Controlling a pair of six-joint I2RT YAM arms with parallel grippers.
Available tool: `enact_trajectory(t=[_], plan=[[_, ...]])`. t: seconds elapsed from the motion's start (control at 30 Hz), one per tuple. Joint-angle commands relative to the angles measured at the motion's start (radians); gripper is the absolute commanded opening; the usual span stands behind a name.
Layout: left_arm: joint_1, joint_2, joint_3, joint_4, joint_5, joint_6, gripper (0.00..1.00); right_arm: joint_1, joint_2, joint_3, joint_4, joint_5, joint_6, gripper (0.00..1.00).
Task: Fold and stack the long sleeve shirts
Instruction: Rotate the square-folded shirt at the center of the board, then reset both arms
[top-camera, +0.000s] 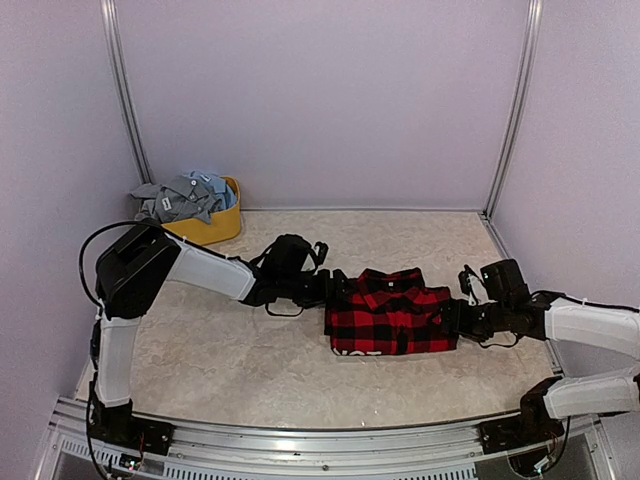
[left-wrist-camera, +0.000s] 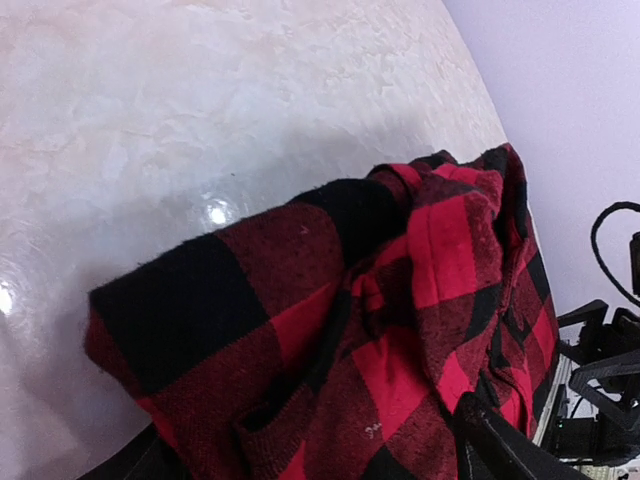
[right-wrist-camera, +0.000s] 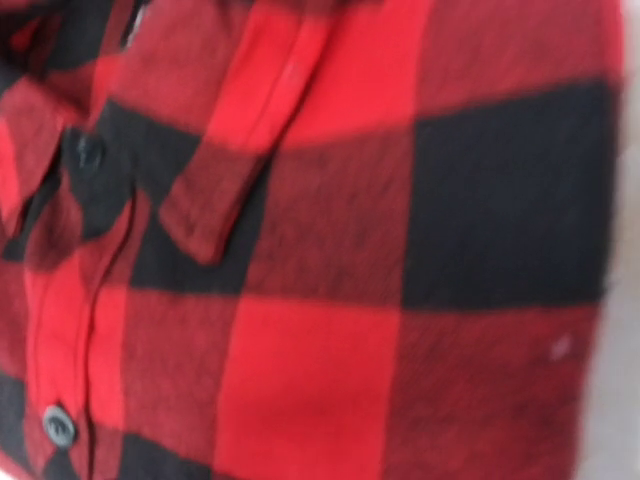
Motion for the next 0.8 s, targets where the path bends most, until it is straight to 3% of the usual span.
enact_trajectory(t=[0.0, 0.2, 0.47, 0.77], plan=[[0.032, -0.054, -0.033, -0.058, -0.072, 0.066, 0.84, -0.007, -0.008, 0.123, -0.149, 0.144, -0.039, 0.85], [0.076, -0.276, -0.205, -0.089, -0.249, 0.172, 0.92, -0.066, -0.042, 0.230, -0.222, 0.261, -0.145, 0.89], [0.099, -0.660, -0.333, -0.241, -0.572, 0.343, 0.99, -0.125, -0.050, 0.371, -0.223, 0.264, -0.332, 0.92], [0.237, -1.024, -0.447, -0.351, -0.672, 0.360, 0.99, -0.145, 0.005, 0.480, -0.095, 0.236, -0.488, 0.99]])
